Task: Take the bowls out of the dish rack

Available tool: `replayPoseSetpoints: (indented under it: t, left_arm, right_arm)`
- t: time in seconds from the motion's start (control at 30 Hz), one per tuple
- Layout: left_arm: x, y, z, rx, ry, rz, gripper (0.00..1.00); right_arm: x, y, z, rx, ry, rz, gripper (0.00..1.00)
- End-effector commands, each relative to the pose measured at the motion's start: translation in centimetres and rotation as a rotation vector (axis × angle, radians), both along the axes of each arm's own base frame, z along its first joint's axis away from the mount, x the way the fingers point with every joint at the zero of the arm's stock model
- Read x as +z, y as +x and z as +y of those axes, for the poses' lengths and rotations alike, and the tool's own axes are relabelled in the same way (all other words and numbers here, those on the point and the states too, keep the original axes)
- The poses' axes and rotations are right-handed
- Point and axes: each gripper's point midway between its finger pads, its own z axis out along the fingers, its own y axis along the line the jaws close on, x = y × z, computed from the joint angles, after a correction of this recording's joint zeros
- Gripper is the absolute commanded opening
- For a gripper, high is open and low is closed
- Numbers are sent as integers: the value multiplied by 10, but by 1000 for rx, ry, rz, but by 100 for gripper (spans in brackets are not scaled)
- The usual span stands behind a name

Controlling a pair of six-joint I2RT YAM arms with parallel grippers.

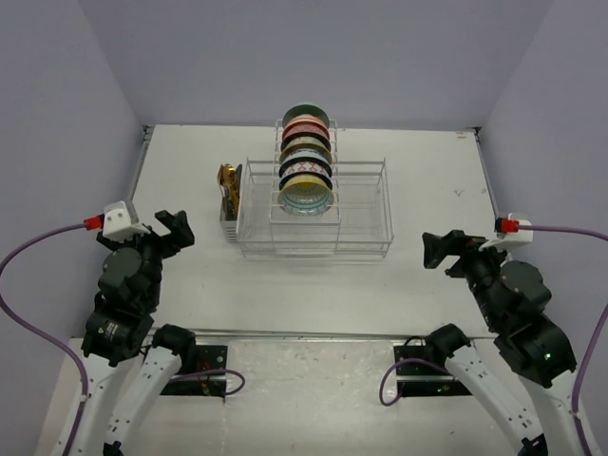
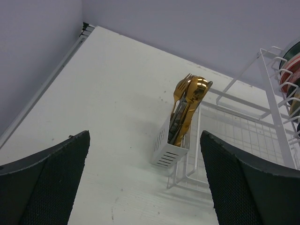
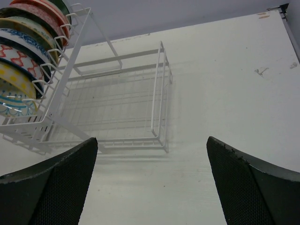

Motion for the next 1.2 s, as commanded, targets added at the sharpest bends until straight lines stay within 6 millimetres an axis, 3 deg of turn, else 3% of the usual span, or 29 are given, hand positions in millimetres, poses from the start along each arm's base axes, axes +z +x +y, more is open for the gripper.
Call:
replayPoseSetpoints:
  t: [0.0,0.2,0.33,0.43,0.53,0.6,0.63,0.7,0.73,0.8,0.83,0.87,0.9,0.93,0.97,1.0,1.03,1.17]
  left_arm:
    - [2,0,9,56,-26,-24,100]
    - [-5,5,11,76,-18,-8,100]
    - [-9,8,6,53,-10,17,100]
    - [-11,9,5,48,-7,24,100]
    - [-12,9,1,25,-7,26,100]
    - [-13,10,-2,8,-6,32,100]
    - [-13,10,-3,4,-5,32,100]
    - [-15,9,-3,1,-3,41,100]
    - [-15,9,-3,2,0,44,100]
    - [-14,8,-3,2,-1,41,100]
    - [-14,8,-2,2,1,40,100]
    - [-14,9,-3,-3,3,42,100]
    - [-14,9,-4,-6,5,43,100]
    - [-16,11,-4,-7,9,52,100]
    - [-16,11,-5,-10,11,57,100]
    - [-16,12,-5,-11,12,61,100]
    - [-18,13,-5,-13,14,70,100]
    - [-17,13,-7,-25,13,66,100]
  right_arm:
    - [9,6,-6,-54,29,-32,99]
    - [16,1,-5,-47,103,-97,99]
    - [36,-12,5,49,146,-224,99]
    - [40,-15,31,191,153,-239,99]
    - [38,-5,56,303,113,-206,99]
    - [44,-8,79,432,101,-182,99]
    - [57,-9,84,455,104,-182,99]
    - [51,4,102,518,76,-97,99]
    - [64,4,106,538,68,-111,99]
    - [57,25,104,462,-19,-56,98]
    - [74,20,114,485,-46,-80,98]
    - [63,34,123,454,-115,-24,98]
    - [59,46,108,324,-226,-3,99]
    - [77,39,122,351,-254,-28,99]
    - [65,46,133,340,-331,21,99]
    - [72,49,133,296,-371,5,99]
    - [81,46,147,320,-381,-28,98]
    - [74,66,168,262,-578,-81,89]
